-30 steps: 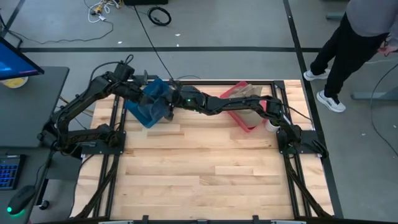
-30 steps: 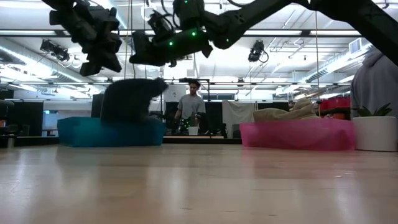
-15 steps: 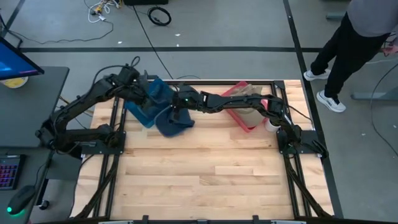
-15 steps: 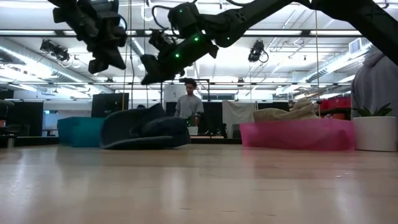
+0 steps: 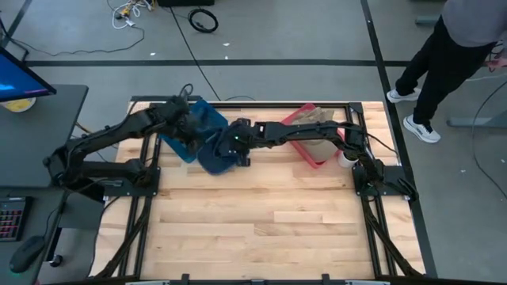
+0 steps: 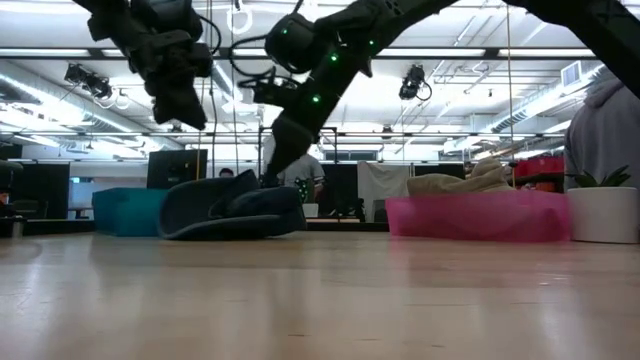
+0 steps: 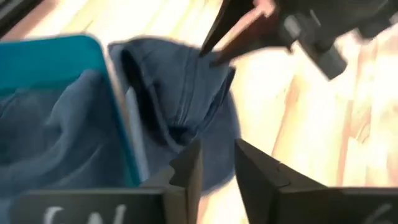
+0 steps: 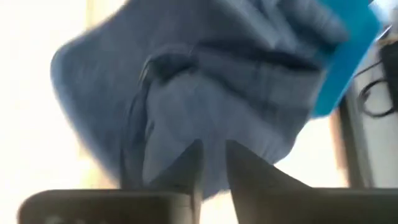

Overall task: Pick & Place hat
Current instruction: Put the blue cap into the blue bin

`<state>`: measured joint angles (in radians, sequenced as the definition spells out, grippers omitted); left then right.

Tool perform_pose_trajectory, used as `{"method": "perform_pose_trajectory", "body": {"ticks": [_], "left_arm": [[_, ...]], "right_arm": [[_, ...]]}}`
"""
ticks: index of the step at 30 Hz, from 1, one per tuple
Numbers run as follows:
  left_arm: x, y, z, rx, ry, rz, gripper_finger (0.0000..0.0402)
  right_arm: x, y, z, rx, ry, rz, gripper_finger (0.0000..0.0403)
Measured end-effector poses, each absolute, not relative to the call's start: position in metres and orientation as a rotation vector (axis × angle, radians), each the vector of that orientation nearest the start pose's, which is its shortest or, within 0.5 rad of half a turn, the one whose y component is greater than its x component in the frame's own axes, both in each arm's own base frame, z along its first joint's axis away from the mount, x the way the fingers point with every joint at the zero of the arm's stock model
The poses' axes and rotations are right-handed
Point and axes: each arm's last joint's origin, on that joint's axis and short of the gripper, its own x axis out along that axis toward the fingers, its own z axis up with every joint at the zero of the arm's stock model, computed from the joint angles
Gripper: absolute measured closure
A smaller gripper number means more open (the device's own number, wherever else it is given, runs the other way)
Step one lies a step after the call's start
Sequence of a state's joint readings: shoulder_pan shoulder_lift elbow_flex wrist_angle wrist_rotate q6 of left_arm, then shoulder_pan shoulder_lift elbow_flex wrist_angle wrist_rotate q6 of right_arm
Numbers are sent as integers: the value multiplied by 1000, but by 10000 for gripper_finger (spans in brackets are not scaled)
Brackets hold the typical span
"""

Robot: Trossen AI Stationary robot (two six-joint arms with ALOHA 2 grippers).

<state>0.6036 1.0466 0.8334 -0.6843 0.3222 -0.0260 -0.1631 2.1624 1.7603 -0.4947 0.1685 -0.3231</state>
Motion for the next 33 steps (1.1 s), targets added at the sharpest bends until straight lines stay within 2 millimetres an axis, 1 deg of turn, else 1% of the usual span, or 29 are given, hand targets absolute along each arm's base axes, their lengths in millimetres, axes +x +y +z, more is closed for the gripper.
{"method": "perform_pose_trajectory", "body": {"ticks": [3, 6, 9, 13, 16, 21, 24, 29, 31, 33], "left_arm": [[179, 96, 256, -414, 779, 229, 279], [189, 83, 249, -392, 739, 178, 261], [197, 70, 241, -368, 703, 167, 255], [209, 51, 224, -325, 686, 141, 257], [220, 40, 212, -281, 670, 194, 257], [237, 26, 191, -228, 703, 315, 257], [249, 19, 174, -230, 734, 347, 257], [258, 7, 143, -183, 826, 457, 257], [260, 3, 134, -178, 840, 487, 259], [261, -3, 130, -178, 841, 499, 264]], "right_arm": [[463, -76, 201, -275, 1033, -145, 301], [455, -69, 196, -254, 1132, -126, 264], [449, -61, 193, -243, 1212, -109, 233], [446, -54, 192, -202, 1241, -124, 205], [447, -51, 192, -189, 1234, -131, 198], [447, -51, 192, -178, 1238, -138, 197], [443, -50, 190, -159, 1273, -147, 197], [441, -49, 190, -147, 1299, -152, 197], [441, -49, 190, -147, 1301, -152, 197], [441, -49, 190, -146, 1301, -152, 197]]}}
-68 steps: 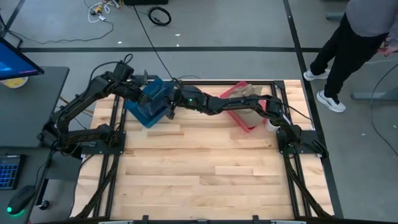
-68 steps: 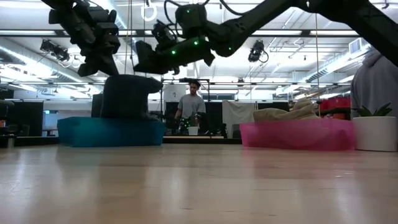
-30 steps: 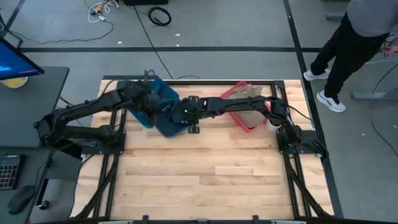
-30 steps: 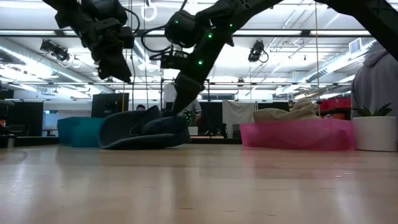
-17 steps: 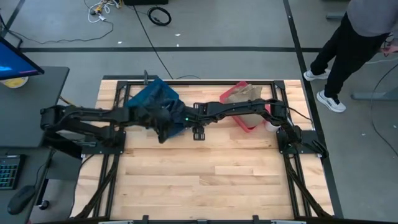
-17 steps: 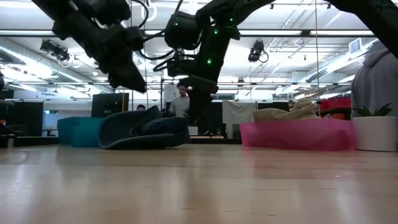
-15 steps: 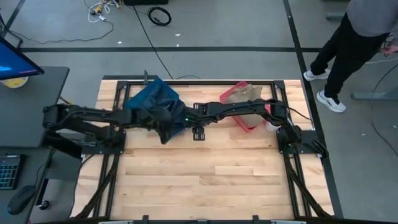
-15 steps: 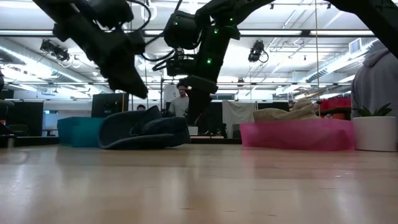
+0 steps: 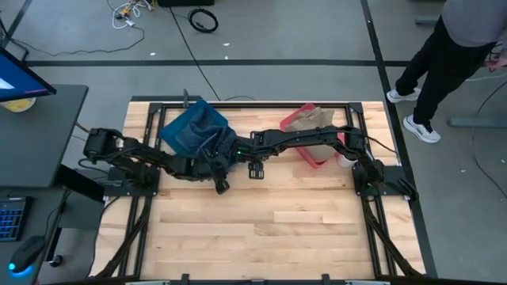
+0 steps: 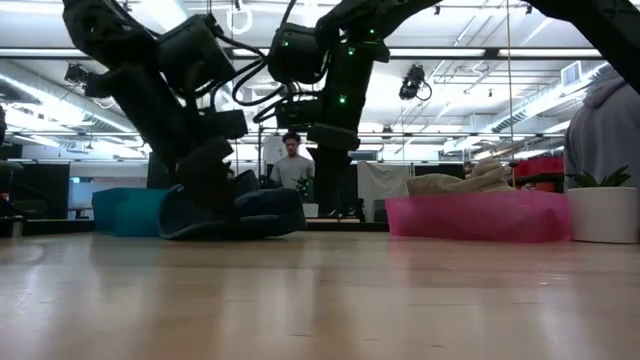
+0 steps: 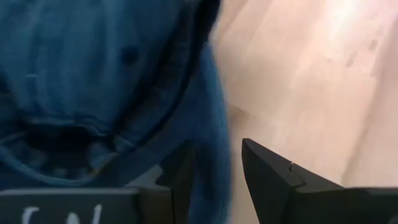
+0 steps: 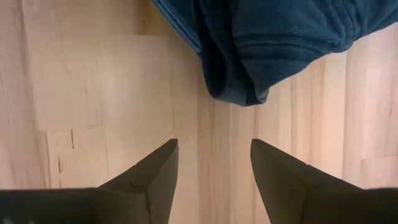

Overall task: Pick & Place hat
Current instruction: Put the blue cap into the blue bin

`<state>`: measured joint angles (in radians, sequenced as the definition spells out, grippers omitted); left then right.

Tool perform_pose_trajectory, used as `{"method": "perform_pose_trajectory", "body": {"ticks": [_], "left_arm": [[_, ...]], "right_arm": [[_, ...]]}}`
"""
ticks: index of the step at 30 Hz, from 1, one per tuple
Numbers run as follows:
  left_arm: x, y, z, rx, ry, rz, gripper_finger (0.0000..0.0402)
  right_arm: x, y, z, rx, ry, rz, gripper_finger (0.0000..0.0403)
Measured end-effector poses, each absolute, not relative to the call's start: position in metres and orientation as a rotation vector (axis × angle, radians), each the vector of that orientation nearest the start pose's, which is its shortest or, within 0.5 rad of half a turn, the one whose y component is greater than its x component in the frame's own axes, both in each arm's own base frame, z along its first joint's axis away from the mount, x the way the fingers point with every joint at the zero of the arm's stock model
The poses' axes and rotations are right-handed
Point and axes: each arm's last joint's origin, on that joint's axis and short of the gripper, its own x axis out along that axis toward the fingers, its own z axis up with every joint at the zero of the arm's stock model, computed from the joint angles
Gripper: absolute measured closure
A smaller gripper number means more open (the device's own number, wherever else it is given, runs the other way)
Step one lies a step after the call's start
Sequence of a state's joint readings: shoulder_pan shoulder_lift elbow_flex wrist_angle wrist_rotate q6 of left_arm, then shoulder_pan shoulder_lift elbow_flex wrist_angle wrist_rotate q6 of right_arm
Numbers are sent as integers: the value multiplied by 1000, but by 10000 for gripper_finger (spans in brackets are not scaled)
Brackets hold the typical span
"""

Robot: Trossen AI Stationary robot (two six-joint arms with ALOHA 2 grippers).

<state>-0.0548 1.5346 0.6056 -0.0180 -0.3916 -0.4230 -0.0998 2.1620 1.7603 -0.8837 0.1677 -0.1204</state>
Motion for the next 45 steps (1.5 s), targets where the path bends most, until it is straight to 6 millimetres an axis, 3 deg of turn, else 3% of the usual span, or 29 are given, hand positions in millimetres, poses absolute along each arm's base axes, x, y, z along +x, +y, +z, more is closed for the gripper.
{"method": "perform_pose_trajectory", "body": {"ticks": [7, 21, 27, 35, 41, 45], "left_arm": [[259, -18, 130, -52, 817, 553, 282], [237, -56, 123, 275, 962, 440, 284], [224, -61, 121, 396, 1006, 522, 285], [222, -67, 121, 413, 1000, 504, 285], [225, -72, 107, 438, 1017, 490, 285], [228, -71, 99, 479, 980, 579, 285]], "right_arm": [[441, -49, 190, -163, 1296, -140, 197], [441, -49, 190, -166, 1302, -138, 197], [441, -49, 190, -163, 1301, -140, 197], [441, -49, 190, -156, 1299, -145, 197], [441, -49, 190, -156, 1293, -145, 197], [441, -49, 190, -156, 1292, -146, 197]]}}
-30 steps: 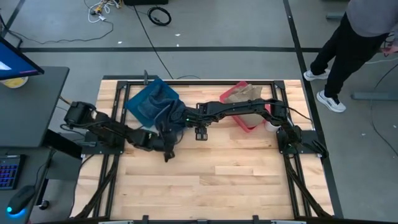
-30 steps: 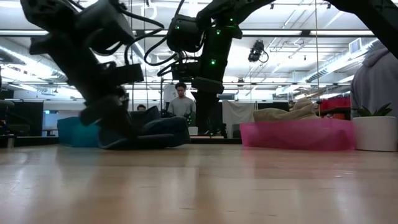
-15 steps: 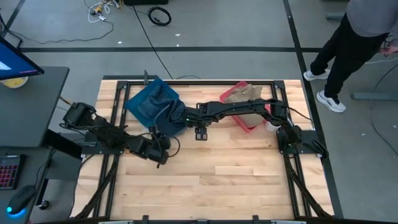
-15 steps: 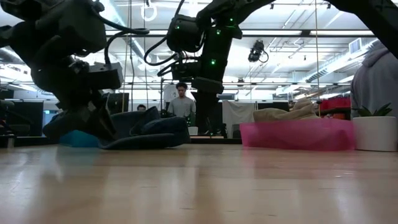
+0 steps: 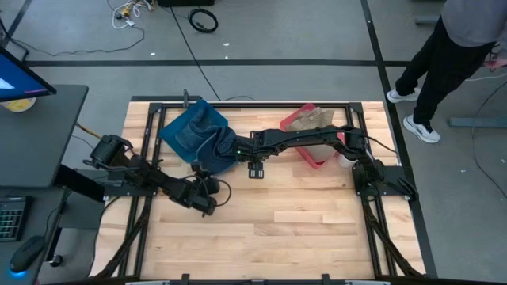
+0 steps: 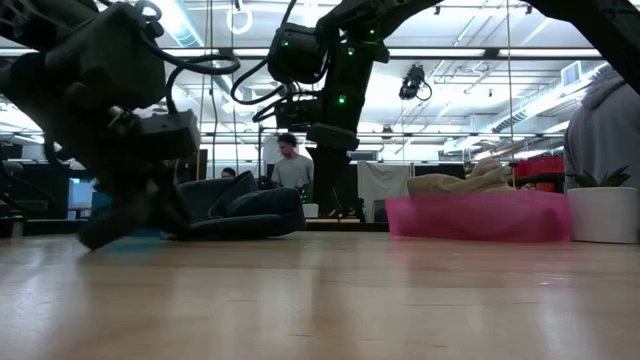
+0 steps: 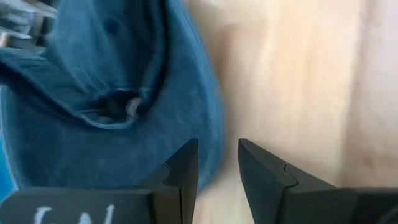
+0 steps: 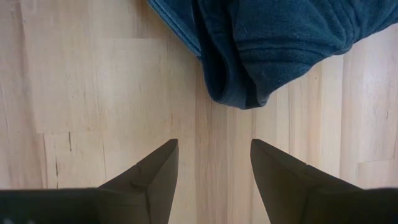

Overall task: Pick & Place hat
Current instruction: Put the blue cap into the blue bin

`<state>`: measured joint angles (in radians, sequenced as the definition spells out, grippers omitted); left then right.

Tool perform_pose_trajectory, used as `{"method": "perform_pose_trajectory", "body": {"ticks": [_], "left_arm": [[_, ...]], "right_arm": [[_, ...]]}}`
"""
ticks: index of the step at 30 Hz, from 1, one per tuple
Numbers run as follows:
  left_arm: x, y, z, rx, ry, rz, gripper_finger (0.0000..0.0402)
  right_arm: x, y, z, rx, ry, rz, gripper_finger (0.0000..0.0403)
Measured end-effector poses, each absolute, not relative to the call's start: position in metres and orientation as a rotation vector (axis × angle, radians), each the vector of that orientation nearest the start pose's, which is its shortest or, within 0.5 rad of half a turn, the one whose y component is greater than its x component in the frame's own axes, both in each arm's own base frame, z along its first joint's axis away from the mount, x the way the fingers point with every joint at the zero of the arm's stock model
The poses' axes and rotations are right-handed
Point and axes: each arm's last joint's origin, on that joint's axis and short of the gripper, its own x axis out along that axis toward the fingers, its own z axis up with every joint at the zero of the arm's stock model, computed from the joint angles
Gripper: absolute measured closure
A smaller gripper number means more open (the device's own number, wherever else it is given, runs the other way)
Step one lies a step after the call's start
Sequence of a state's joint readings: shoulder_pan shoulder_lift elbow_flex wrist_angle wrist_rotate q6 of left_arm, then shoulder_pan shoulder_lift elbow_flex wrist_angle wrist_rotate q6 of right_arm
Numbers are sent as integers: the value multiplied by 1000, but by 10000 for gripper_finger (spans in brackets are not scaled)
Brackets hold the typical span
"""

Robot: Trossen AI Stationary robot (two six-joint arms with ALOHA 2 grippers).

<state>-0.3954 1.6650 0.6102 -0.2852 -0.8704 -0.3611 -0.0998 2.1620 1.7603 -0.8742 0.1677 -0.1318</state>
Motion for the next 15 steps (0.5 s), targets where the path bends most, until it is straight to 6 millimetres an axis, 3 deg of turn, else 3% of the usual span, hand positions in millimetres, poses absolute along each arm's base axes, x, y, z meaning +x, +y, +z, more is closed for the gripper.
{"method": "perform_pose_trajectory", "body": {"ticks": [15], "left_arm": [[233, -52, 93, 323, 955, 732, 298]], "right_arm": [[443, -49, 190, -156, 1275, -148, 197]]}}
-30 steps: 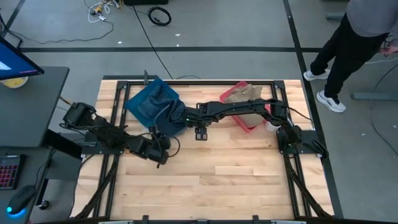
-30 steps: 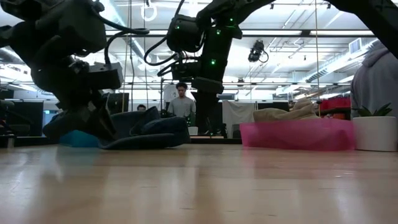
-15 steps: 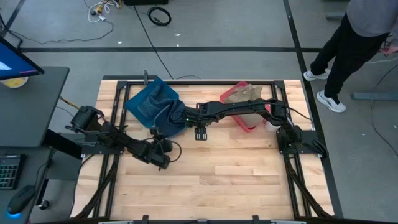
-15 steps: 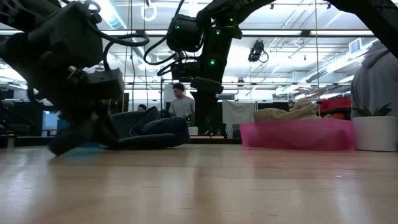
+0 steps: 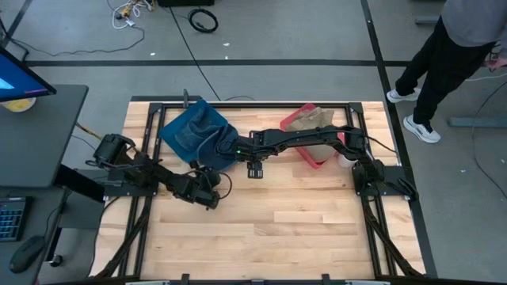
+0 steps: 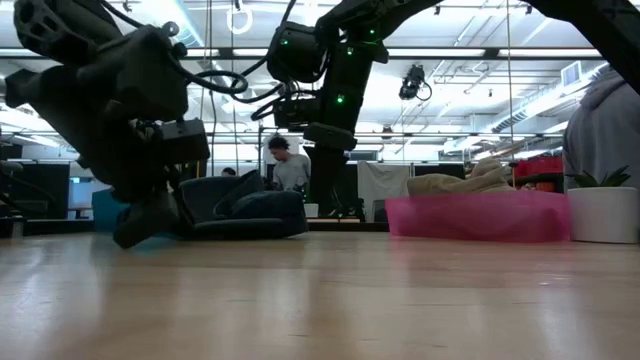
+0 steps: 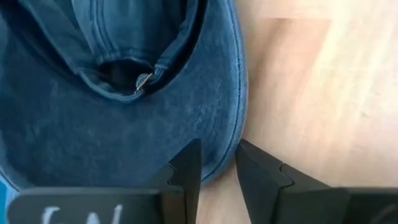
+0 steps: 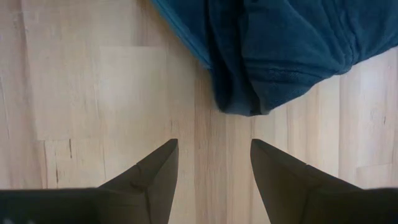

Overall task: Pick & Place hat
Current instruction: Put the blue cap into the blue bin

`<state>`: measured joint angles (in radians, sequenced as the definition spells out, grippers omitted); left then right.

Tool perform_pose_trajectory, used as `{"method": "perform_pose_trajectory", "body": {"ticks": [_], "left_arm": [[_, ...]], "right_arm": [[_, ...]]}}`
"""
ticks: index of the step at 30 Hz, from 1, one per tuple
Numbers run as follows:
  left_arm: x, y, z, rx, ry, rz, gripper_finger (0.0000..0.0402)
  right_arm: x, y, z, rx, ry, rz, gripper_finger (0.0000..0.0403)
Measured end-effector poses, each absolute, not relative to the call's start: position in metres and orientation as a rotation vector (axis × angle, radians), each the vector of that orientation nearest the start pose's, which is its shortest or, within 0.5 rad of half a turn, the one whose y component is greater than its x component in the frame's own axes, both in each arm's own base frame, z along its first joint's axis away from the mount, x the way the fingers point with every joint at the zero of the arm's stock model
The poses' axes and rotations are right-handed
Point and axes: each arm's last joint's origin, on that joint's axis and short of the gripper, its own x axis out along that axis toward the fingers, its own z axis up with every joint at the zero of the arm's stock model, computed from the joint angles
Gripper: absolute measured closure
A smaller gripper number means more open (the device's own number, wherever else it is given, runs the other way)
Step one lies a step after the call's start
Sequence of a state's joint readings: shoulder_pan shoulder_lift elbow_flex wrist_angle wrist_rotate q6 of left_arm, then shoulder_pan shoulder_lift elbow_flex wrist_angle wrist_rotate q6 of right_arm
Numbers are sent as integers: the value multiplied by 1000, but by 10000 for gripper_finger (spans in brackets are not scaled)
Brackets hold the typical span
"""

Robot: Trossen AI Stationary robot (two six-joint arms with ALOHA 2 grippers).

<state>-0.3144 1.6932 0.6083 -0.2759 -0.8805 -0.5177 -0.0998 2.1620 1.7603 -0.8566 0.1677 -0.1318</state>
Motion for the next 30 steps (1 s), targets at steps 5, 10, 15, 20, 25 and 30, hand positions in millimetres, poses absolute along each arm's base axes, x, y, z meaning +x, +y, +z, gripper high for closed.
{"method": "perform_pose_trajectory", "body": {"ticks": [5, 10, 15, 20, 25, 30], "left_arm": [[235, -45, 92, 266, 957, 760, 351], [239, -44, 93, 227, 916, 763, 388], [240, -48, 108, 84, 836, 754, 392], [236, -53, 145, -148, 702, 701, 393], [217, -48, 189, -334, 545, 683, 393], [188, -39, 237, -489, 344, 627, 392]], "right_arm": [[443, -49, 190, -156, 1275, -148, 197], [443, -49, 190, -156, 1275, -148, 197], [435, -46, 193, -145, 1336, -147, 197], [425, -39, 213, -131, 1347, -152, 213], [414, -34, 248, -174, 1264, -124, 245], [393, -33, 299, -172, 1120, -140, 270]]}}
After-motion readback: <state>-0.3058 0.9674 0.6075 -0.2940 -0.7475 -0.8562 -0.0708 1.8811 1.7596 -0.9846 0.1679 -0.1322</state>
